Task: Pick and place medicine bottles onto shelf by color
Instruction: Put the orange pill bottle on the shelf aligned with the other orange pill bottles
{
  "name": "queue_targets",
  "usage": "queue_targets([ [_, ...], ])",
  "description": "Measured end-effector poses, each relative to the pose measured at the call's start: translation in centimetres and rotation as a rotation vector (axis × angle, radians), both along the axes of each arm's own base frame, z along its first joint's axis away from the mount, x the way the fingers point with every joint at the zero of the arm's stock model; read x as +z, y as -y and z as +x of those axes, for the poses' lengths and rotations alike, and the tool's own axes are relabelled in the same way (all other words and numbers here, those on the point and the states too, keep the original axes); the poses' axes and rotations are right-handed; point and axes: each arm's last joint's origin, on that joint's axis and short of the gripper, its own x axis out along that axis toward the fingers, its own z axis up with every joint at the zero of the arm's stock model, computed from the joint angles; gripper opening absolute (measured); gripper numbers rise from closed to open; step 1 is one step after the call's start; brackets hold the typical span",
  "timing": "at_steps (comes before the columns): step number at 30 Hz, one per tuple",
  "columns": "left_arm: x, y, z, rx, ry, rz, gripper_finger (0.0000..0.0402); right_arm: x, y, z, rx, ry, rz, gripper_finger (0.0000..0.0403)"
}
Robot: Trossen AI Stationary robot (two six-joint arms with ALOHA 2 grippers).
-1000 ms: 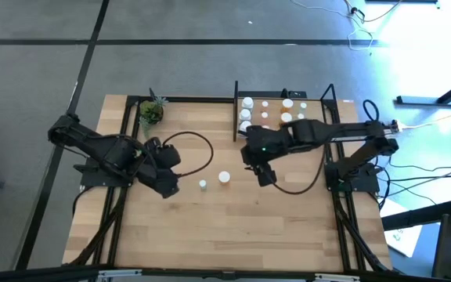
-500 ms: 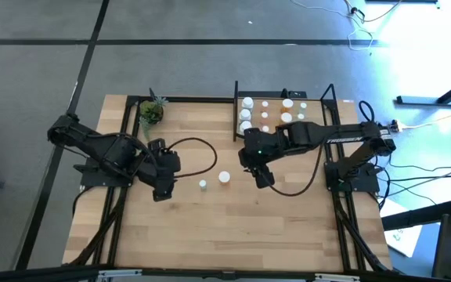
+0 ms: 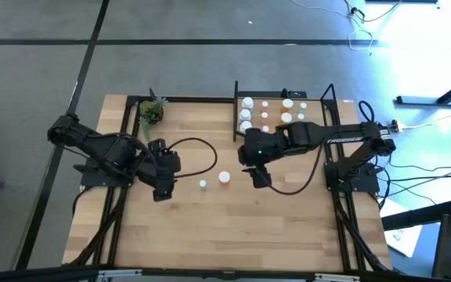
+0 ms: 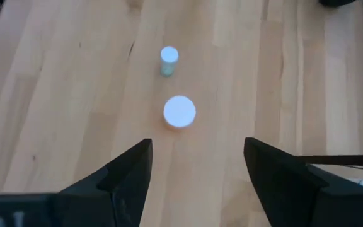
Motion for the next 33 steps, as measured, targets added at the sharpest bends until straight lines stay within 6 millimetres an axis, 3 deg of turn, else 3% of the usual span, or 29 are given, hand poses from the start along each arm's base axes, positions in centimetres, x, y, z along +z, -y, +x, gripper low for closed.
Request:
queue_targets([
  [13,0.0,0.0,0.0,0.000,0.000,0.000,0.0279,0.4,-0.1,0.6,-0.128,0.072,0.107,0.0252],
  [21,0.0,0.0,0.0,0.001,0.002,-0.002,0.0279,0.5,-0.1,0.7,-0.106,0.089,0.123,0.0252],
  [26,0.1,0.1,0.2,0.001,0.017,-0.009,0.0279,0.4,-0.6,0.7,0.055,0.080,0.077,0.0254],
  [33,0.1,0.1,0.2,0.001,0.027,-0.013,0.0279,-1.0,-0.9,1.9,0.041,0.044,0.096,0.0307],
])
